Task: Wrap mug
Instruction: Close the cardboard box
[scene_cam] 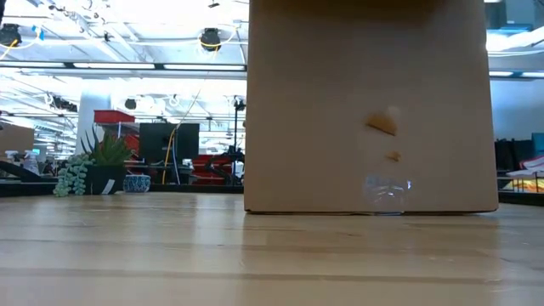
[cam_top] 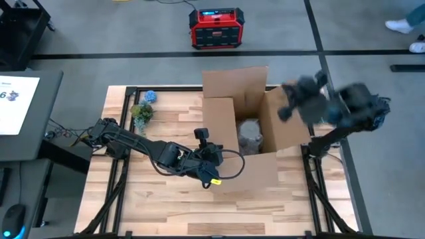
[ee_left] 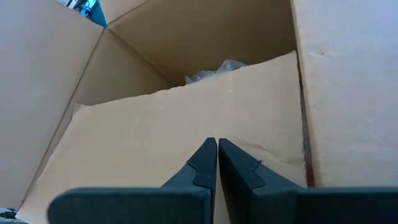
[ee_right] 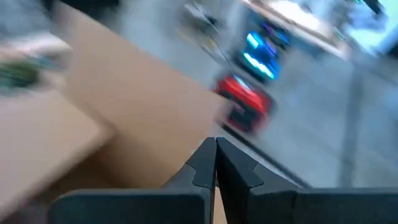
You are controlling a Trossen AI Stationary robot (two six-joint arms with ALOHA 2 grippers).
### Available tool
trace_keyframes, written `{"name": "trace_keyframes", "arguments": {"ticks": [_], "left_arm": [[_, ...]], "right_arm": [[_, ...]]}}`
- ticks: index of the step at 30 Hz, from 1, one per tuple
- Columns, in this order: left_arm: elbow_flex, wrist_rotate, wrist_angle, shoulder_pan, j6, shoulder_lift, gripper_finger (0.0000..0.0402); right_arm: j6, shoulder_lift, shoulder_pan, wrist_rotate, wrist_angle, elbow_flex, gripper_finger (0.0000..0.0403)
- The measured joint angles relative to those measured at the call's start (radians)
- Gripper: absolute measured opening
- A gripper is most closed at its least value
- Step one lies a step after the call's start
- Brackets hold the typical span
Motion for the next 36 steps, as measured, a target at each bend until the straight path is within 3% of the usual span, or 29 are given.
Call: {"name": "trace_keyframes", "arguments": {"ticks": [6, 9, 13, 17, 19, 24, 26, 28, 32, 36], "left_arm": [[0.000, 0.003, 0.000, 0.000, -0.005, 0.000, 0.0000], [0.000, 0.003, 0.000, 0.000, -0.011, 0.000, 0.0000], [0.000, 0.004, 0.000, 0.000, -0.013, 0.000, 0.0000], [0.000, 0.004, 0.000, -0.001, -0.013, 0.000, 0.0000], [0.000, 0.004, 0.000, -0.002, -0.019, 0.000, 0.0000], [-0.001, 0.004, 0.000, -0.002, -0.031, 0.000, 0.0000], [-0.001, 0.005, 0.000, -0.002, -0.032, 0.000, 0.0000], [-0.001, 0.005, 0.000, -0.002, -0.031, 0.000, 0.0000], [-0.001, 0.004, 0.001, -0.003, -0.021, 0.000, 0.0000], [-0.001, 0.004, 0.009, -0.006, 0.008, 0.000, 0.0000]], "right_arm": [[-0.236, 0.005, -0.568, -0.293, 0.000, 0.000, 0.0000], [-0.313, 0.025, -0.808, -0.494, -0.001, -0.002, 0.0000], [-0.371, 0.043, -1.017, -0.760, 0.003, -0.013, 0.0000], [-0.377, 0.031, -1.115, -0.968, -0.001, -0.086, 0.0000], [-0.377, 0.014, -1.134, -1.083, 0.001, -0.141, 0.0000], [-0.423, -0.010, -1.105, -1.518, -0.001, -0.208, 0.0000], [-0.431, -0.024, -1.047, -1.600, 0.002, -0.207, 0.0000], [-0.431, -0.038, -0.964, -1.602, 0.000, -0.206, 0.0000], [-0.427, -0.060, -0.744, -1.498, 0.013, -0.240, 0.0000], [-0.384, -0.106, -0.500, -1.372, 0.198, -0.385, 0.0000]]}}
